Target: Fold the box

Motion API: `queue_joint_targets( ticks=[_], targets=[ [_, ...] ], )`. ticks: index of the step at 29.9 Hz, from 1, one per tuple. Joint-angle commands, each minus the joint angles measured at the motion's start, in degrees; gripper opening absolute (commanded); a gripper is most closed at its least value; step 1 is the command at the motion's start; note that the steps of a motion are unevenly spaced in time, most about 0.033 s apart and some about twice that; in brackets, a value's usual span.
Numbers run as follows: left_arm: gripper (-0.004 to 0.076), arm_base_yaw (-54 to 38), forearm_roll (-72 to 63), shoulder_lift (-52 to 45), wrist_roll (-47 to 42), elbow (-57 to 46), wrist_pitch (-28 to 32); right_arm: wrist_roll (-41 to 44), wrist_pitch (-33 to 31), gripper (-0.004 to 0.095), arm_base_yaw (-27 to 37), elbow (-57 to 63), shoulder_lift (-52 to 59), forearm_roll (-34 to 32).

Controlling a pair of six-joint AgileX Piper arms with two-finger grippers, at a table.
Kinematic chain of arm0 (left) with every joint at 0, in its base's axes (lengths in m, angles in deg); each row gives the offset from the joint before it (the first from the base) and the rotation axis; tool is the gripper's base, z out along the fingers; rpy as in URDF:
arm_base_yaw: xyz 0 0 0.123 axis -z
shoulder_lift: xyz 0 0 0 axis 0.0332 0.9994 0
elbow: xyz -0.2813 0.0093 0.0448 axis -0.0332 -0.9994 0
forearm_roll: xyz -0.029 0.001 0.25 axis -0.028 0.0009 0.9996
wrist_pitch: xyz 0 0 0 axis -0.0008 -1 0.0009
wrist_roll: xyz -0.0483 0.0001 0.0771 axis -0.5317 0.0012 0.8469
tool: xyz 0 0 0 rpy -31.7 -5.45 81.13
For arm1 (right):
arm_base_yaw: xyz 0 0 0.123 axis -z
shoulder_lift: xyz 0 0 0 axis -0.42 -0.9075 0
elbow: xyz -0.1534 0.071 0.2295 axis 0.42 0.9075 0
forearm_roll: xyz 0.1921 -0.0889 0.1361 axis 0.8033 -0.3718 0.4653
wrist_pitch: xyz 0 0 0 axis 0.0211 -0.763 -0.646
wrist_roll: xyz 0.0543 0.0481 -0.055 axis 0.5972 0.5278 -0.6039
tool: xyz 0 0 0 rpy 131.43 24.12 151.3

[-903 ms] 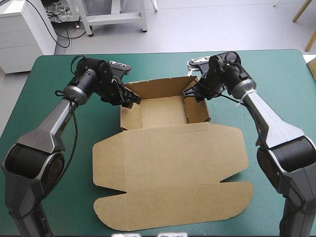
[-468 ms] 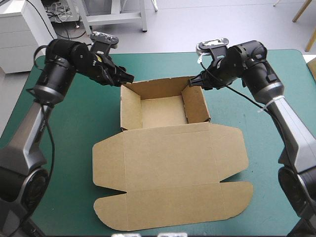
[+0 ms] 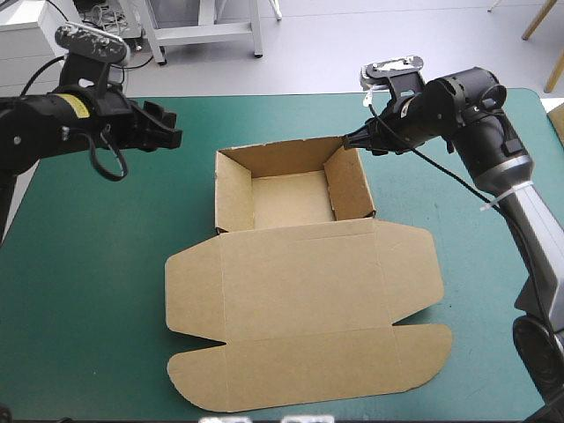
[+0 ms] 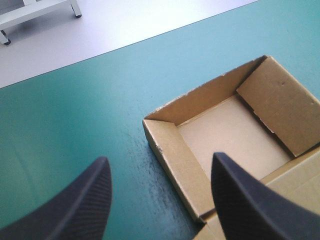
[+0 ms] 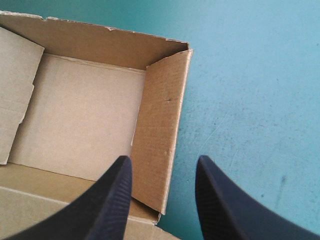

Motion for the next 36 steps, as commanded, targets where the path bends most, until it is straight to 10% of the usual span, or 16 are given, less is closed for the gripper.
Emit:
queue_joint_targets(
  ticks=[1, 10, 21, 29, 36],
  targets=[
    [0.0420, 0.3, -0.1, -6.0, 1.2, -4.9, -1.2, -0.2, 2.3, 0.0389, 0.3, -1.7, 1.5, -0.3],
    [-0.0010, 0.3, 0.2, -20.3, 4.3, -33.9, 2.7, -0.2, 2.3, 0.0389, 0.3, -1.6, -4.7, -0.5],
    [-0.0008, 0.3, -0.4, -41.0, 1.3, -68.6, 21.0, -0.9, 2.3, 0.0389, 0.3, -1.6, -15.6, -0.9],
    [-0.0008, 0.3, -1.4, -54.7, 0.9, -80.6, 23.5, -0.7, 2.5, 0.0385, 0.3, -1.6, -19.8, -0.5],
    [-0.0008, 0.3, -3.1, -62.1, 0.4, -82.2, 25.5, -1.4, 3.2, 0.0032, 0.3, -1.6, -19.8, -0.9]
  ],
)
